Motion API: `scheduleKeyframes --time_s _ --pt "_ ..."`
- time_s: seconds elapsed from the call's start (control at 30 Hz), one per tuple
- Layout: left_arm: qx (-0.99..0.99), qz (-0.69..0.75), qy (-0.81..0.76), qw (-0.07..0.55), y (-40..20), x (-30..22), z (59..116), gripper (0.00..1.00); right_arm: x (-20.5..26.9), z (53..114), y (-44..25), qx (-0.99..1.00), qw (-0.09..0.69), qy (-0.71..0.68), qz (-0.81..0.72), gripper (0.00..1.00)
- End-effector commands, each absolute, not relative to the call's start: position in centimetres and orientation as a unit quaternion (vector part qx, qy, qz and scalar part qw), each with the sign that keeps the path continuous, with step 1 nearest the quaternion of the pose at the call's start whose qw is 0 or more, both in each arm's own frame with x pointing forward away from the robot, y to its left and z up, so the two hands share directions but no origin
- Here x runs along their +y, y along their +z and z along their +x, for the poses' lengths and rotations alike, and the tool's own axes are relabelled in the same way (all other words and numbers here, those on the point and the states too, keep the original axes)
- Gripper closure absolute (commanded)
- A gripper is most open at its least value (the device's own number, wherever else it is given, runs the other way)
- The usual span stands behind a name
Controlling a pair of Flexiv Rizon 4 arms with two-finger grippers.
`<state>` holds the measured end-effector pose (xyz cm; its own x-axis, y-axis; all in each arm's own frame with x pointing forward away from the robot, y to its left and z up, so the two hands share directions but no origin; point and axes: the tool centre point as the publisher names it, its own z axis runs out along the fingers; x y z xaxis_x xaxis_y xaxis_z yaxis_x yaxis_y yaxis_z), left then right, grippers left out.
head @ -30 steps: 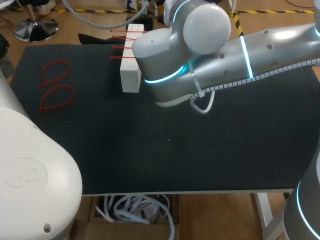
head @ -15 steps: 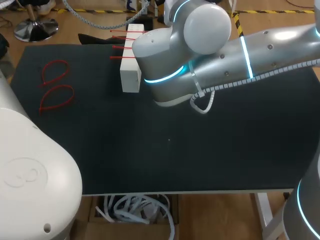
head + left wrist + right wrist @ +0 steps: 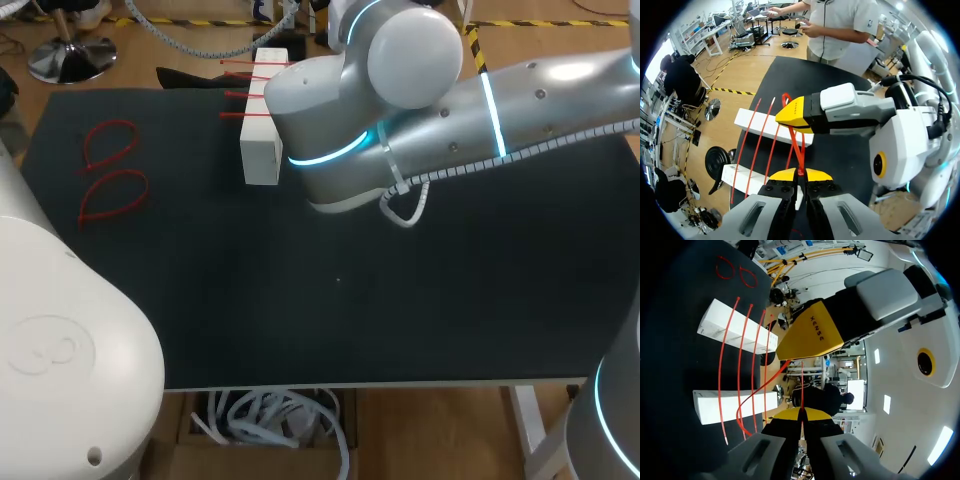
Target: Grab the tape and strap the tape.
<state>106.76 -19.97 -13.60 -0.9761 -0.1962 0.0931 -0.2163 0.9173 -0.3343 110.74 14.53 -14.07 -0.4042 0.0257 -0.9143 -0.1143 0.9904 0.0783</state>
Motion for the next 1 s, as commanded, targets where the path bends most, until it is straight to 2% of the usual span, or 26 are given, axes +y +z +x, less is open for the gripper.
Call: scheduleKeyframes --time_s 0.03,1.0 --pt "-0.979 0.106 0.172 0.029 -13.5 -20.0 106.7 1.0 14.5 110.7 -13.9 0.837 0.543 0.064 -0.028 1.0" --pt "-0.979 0.106 0.172 0.029 -13.5 -20.0 106.7 1.0 13.3 110.7 -14.1 0.82 0.57 0.03 0.038 1.0"
